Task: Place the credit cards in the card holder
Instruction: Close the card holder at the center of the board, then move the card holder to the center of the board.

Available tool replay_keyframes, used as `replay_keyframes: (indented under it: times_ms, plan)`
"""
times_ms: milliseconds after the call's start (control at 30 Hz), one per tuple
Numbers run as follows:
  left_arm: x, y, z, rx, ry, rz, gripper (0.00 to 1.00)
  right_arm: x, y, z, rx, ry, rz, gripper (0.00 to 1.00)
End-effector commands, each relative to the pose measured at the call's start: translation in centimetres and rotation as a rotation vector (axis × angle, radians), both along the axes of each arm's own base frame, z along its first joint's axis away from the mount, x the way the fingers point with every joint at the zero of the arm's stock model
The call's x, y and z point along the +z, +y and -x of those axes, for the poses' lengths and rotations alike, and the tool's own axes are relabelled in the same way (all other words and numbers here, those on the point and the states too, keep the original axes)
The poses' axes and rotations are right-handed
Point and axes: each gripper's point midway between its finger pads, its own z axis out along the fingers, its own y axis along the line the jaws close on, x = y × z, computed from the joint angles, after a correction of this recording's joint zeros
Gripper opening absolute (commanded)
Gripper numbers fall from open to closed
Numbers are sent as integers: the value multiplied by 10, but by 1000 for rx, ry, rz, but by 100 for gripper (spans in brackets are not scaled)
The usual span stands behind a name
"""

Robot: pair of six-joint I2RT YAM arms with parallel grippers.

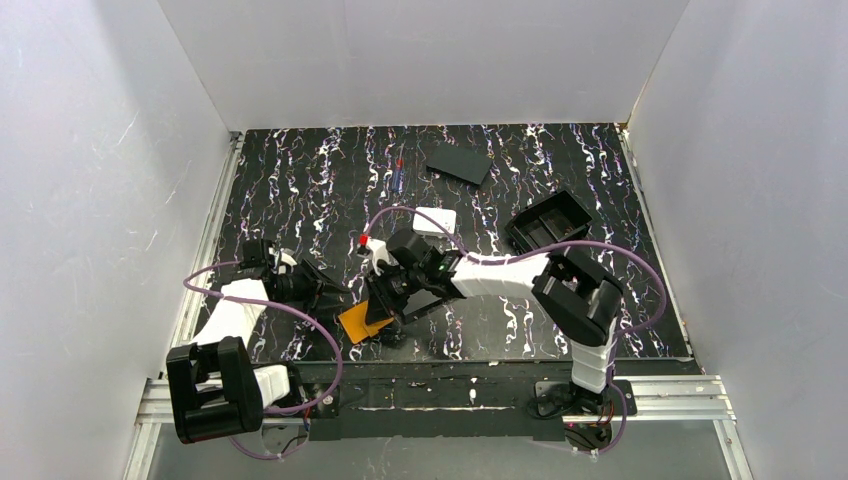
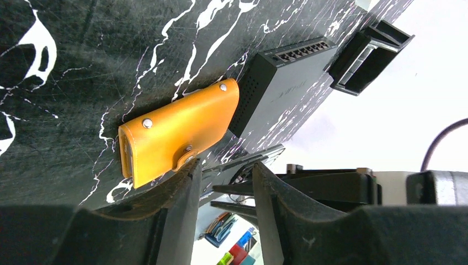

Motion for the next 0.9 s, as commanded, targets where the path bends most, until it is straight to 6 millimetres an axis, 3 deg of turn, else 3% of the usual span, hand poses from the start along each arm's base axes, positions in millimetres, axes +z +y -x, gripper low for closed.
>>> replay_keyframes:
  times_ms: [0, 233, 533, 633, 700, 867]
  plan:
    - [7, -3, 6, -23, -5, 21, 38, 8, 21, 10, 9, 91, -119, 19]
    - [6, -4, 7, -26, -2, 30, 38, -12, 29, 7, 17, 120, -96, 11]
    - [6, -5, 7, -31, -6, 40, 38, -62, 17, -11, -92, 170, 16, 7]
    - [6, -6, 7, -33, -6, 44, 38, -93, -4, -29, -234, 216, 177, 7]
    - [6, -6, 8, -33, -2, 46, 38, -119, -30, -29, -294, 263, 359, 6]
    - [6, -6, 8, -33, -3, 48, 38, -156, -64, -33, -354, 290, 511, 1]
